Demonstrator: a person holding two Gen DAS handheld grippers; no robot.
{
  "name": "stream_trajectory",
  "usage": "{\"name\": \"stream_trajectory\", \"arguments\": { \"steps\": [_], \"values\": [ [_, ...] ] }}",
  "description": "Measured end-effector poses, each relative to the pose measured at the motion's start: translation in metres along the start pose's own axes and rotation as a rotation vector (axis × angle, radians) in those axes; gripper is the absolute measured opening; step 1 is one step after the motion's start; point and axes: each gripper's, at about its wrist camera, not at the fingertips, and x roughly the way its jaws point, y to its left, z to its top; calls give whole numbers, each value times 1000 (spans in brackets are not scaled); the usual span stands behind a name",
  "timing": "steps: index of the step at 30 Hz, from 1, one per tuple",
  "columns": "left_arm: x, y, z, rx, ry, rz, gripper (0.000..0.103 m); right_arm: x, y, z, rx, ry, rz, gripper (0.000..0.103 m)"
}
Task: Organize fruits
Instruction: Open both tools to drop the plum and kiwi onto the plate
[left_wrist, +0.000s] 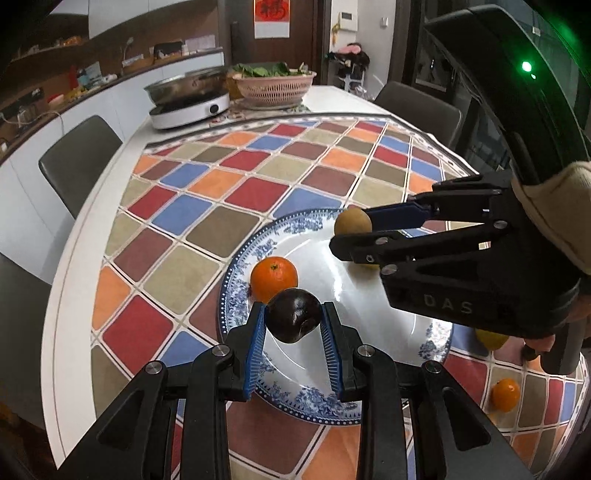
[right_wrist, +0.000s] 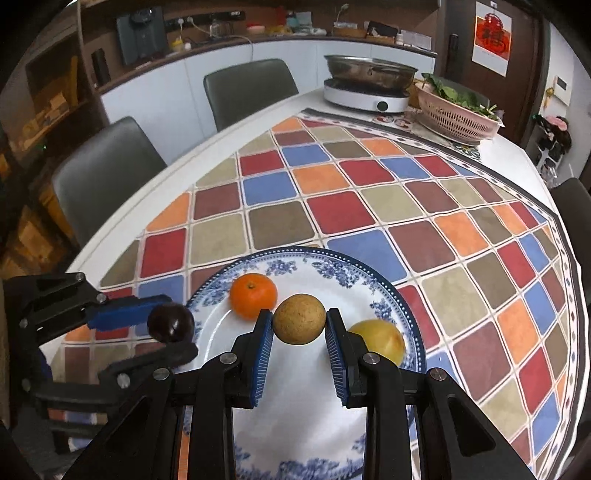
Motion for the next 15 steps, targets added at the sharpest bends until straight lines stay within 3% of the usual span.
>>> {"name": "stream_trajectory", "arguments": {
  "steps": [9, 11, 15],
  "values": [
    [13, 8, 4, -38, 42, -42, 31, 13, -4, 3, 13, 12, 6, 30],
    [13, 6, 4, -36, 43, -44, 37, 11, -5, 3, 19, 7, 4, 34],
    [7, 4, 5, -31, 27, -37, 38, 4, -8, 1, 33, -8, 0, 37]
  ]
}}
